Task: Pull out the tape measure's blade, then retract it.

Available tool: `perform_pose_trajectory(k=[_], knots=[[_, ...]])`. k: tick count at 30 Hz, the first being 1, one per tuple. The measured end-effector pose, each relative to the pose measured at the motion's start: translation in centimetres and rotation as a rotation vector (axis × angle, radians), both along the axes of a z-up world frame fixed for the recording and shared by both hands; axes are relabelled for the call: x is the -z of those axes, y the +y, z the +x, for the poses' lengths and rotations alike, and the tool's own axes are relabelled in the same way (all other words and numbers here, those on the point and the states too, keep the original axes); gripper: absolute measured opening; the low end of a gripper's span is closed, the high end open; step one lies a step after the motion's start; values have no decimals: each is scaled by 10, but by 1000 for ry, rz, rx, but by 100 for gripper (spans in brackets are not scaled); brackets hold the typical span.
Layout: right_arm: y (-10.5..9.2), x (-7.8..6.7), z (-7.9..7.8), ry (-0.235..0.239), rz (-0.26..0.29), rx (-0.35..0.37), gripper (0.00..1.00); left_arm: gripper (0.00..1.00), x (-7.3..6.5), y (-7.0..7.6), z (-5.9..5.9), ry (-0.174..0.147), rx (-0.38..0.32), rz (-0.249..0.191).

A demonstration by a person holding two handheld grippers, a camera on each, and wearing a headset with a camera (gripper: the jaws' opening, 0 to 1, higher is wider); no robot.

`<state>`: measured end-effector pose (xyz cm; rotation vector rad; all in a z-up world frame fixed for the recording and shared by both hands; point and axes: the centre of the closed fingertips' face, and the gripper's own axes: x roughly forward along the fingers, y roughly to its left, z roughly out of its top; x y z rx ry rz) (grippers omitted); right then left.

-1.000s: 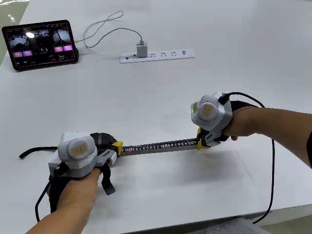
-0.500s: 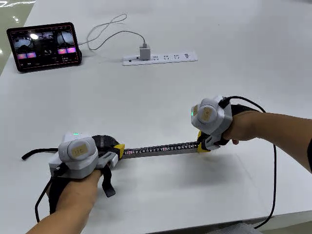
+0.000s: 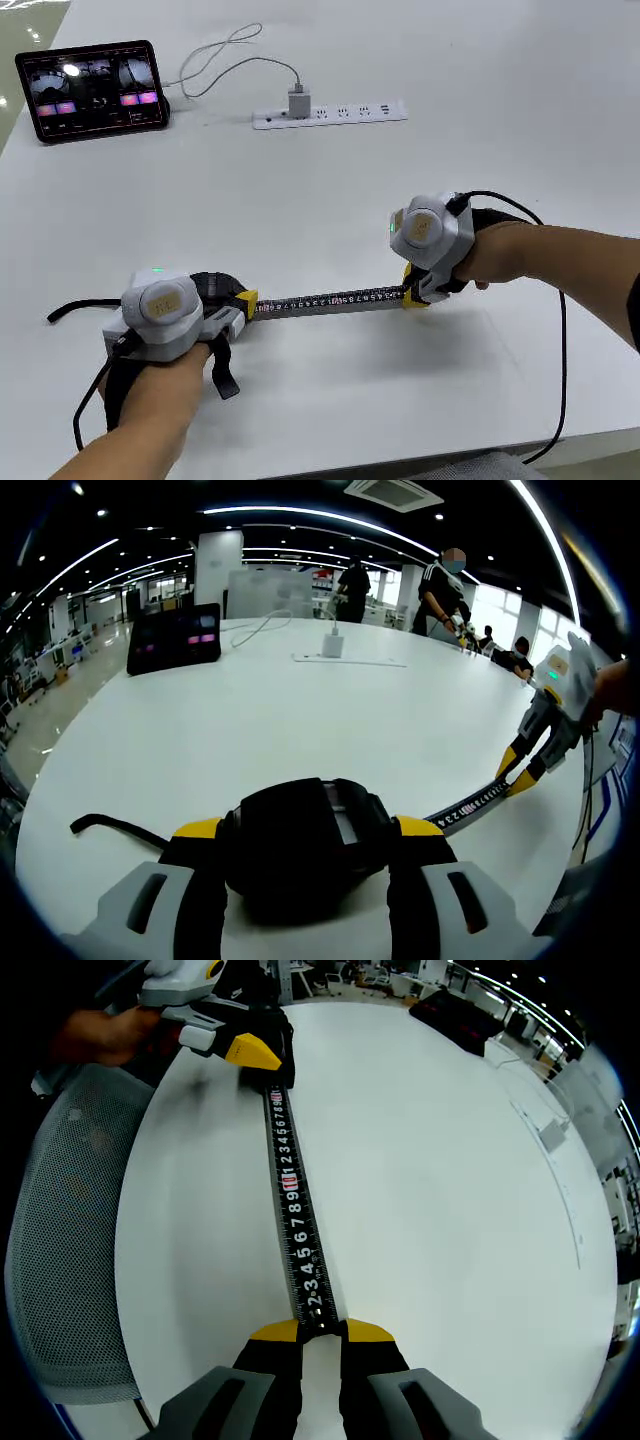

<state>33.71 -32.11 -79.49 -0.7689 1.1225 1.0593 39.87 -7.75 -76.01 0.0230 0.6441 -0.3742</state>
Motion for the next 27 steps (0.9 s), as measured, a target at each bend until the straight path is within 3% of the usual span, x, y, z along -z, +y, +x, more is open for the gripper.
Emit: perform_pose_trajectory(k=[13,27], knots=[[5,0,1,2,-4,-3,10,62,1,-1,0,15,-4,-10],[8,1,2,1,2,3,10,61,0,0,0,-6,-3,-12]])
